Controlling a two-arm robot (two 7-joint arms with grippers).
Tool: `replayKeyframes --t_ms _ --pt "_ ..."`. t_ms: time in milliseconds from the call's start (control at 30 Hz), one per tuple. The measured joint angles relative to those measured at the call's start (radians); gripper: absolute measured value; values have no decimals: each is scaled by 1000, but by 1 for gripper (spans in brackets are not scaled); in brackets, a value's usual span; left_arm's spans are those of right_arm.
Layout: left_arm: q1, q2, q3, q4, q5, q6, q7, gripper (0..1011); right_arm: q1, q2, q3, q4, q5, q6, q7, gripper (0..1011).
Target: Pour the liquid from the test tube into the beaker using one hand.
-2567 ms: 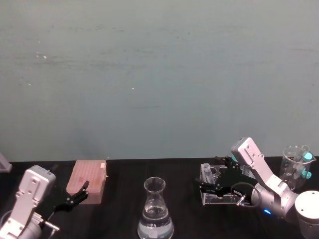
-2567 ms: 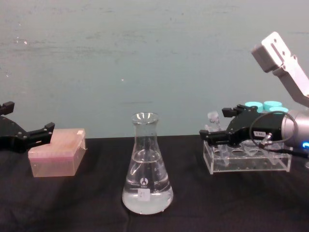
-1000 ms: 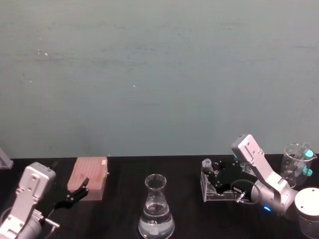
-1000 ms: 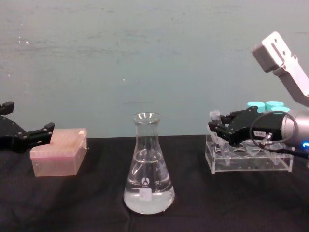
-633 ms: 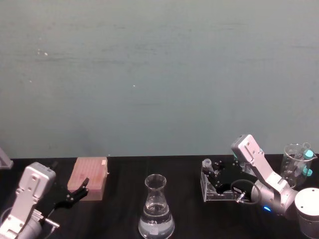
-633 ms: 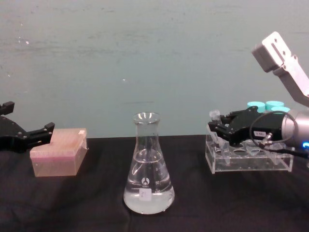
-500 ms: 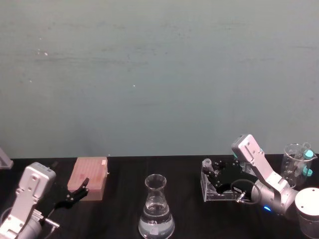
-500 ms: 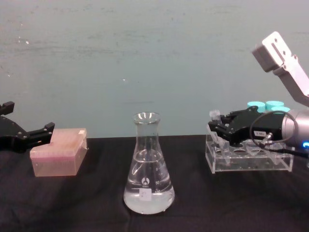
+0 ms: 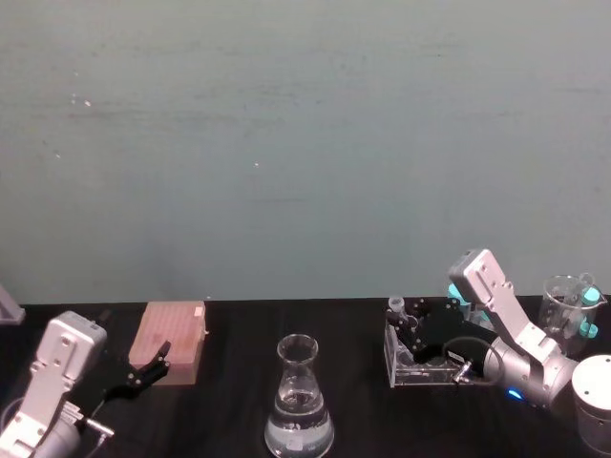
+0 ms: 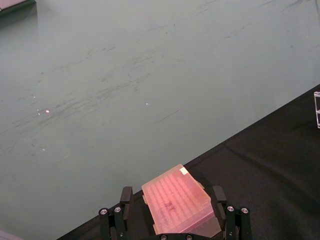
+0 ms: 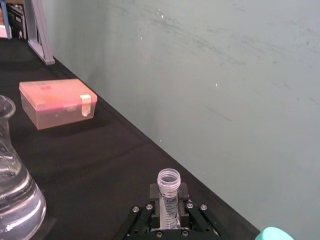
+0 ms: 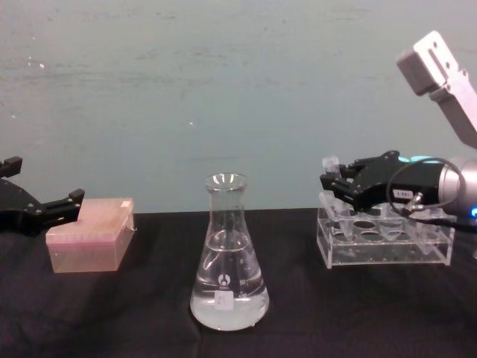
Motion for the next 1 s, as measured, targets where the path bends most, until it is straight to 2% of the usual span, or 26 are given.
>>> replayKeyframes --t_ms 633,767,1000 --pt "0 0 0 0 0 0 0 1000 -21 28 26 -109 49 6 5 198" --pt "0 0 0 0 0 0 0 1000 -19 32 23 -119 46 -1 0 198" --pt "0 0 0 0 0 0 0 1000 -9 40 9 -136 13 -29 -18 198"
